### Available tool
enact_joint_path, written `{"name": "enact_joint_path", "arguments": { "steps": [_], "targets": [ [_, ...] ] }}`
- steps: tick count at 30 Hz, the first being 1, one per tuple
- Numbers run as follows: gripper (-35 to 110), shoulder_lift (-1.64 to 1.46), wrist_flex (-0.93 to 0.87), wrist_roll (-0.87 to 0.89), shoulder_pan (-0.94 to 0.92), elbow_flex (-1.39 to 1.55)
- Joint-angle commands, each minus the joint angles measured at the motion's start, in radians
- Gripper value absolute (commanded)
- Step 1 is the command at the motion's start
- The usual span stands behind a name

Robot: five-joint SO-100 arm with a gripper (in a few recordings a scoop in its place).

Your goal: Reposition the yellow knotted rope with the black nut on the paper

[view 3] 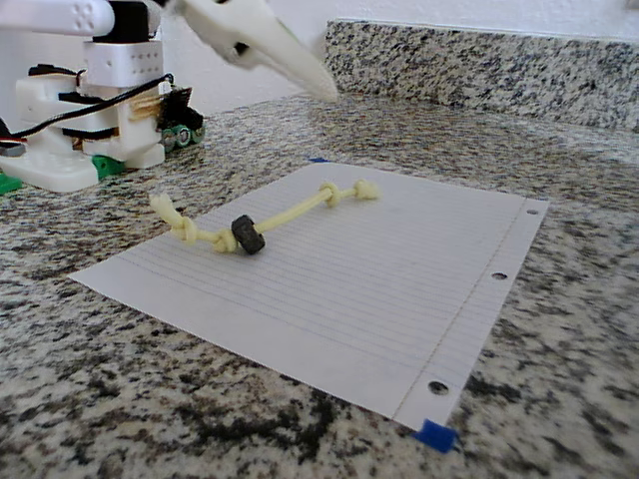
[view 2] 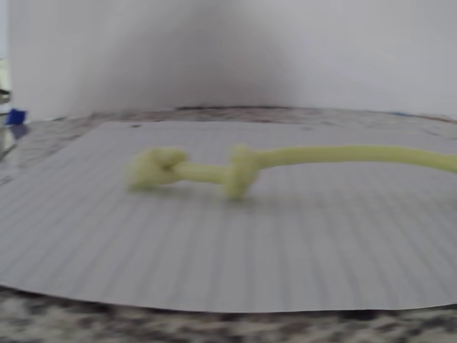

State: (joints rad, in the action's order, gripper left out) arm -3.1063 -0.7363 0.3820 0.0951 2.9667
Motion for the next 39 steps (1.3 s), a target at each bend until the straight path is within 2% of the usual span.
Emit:
{"name": "enact_joint_path", "arguments": {
  "steps": [1, 8, 20, 33, 39],
  "targets": [
    [0, 0.133, -0.110, -0.230, -0.086, -0.155],
    [0, 0.394, -0.327, -0.541, -0.224, -0.356],
    [0, 0.684, -0.347, -0.876, -0.402, -0.367],
    [0, 0.887, -0.153, -0.930, -0.545, -0.367],
    [0, 0.897, -0.078, -0.936, -0.541, -0.370]
  ]
}}
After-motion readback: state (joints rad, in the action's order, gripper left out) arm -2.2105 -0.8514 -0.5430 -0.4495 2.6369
